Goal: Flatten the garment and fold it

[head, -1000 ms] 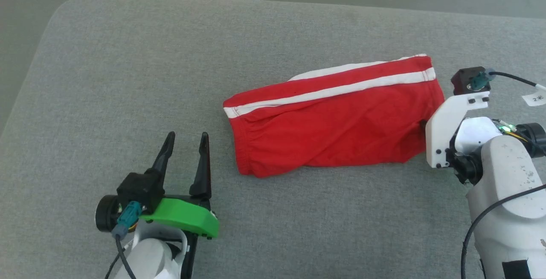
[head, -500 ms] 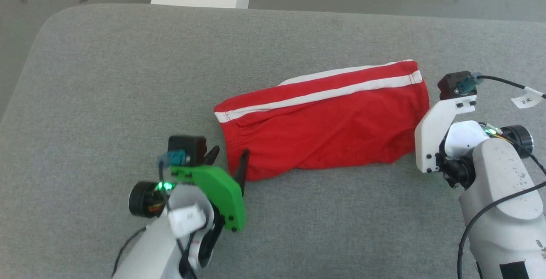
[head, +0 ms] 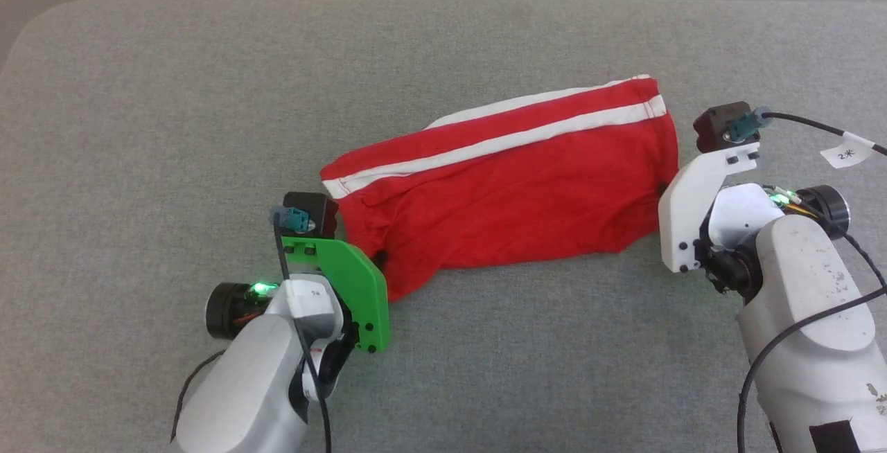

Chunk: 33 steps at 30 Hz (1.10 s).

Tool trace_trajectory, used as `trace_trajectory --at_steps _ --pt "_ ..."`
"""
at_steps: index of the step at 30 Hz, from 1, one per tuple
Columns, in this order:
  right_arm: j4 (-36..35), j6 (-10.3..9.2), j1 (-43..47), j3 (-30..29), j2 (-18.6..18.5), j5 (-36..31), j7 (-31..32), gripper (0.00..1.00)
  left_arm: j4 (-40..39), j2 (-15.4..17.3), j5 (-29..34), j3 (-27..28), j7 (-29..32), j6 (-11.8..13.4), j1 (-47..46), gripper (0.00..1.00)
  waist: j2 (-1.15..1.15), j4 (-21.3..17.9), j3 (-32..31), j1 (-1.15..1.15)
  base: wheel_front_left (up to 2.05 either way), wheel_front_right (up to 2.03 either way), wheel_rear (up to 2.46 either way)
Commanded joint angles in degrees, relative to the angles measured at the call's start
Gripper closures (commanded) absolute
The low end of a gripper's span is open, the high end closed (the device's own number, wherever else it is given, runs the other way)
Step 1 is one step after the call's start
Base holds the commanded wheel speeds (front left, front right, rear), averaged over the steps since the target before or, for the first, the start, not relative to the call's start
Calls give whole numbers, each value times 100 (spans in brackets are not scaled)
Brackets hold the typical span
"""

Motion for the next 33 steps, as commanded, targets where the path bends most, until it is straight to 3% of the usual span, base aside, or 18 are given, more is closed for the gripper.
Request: trace_trajectory --at_steps 1,3,4,6,15,23,27,28,29,30,31,33 --pt "39 -9 24 39 -26 47 0 100 195 -38 -96 -84 72 -96 59 100 0 -24 15 0 0 0 0" --pt "37 -9 43 57 -58 85 -9 100 219 -98 -235 -27 -38 -187 93 100 0 -29 -3 0 0 0 0" --pt "-196 -9 183 85 -176 351 -100 100 9 -70 -513 288 -443 -322 144 100 0 -12 -218 0 0 0 0" --pt "-385 -9 308 76 -222 495 -74 100 -112 -10 -606 401 -483 -338 193 100 0 -19 -332 0 0 0 0" --pt "-1805 -9 1583 -87 -479 1076 449 100 -662 398 -924 652 -100 -188 876 100 0 -149 -874 0 0 0 0" --pt "-2893 -9 3121 -399 -121 1233 1040 100 -951 480 -1170 642 269 81 1667 100 0 -191 -1088 0 0 0 0" --pt "-3104 -9 3545 -494 68 1227 1130 100 -996 520 -1252 708 329 206 1914 100 0 -213 -1145 0 0 0 0" --pt "-3131 -9 3583 -538 101 1223 1097 100 -1007 511 -1278 727 325 221 1942 68 0 -211 -1160 0 0 0 0" --pt "-3160 -9 3618 -578 135 1222 1053 93 -1024 506 -1299 751 308 234 1968 0 0 -207 -1182 0 0 0 0" --pt "-3184 -9 3641 -591 154 1231 1039 29 -1047 505 -1324 781 295 240 1983 0 0 -203 -1200 0 0 0 0" --pt "-3229 -9 3660 -635 179 1286 1024 0 -1092 496 -1380 831 282 241 2001 0 0 -198 -1220 0 0 0 0" --pt "-3337 -9 3679 -759 217 1451 1029 0 -1223 491 -1520 958 256 220 2032 0 0 -186 -1264 0 0 0 0"
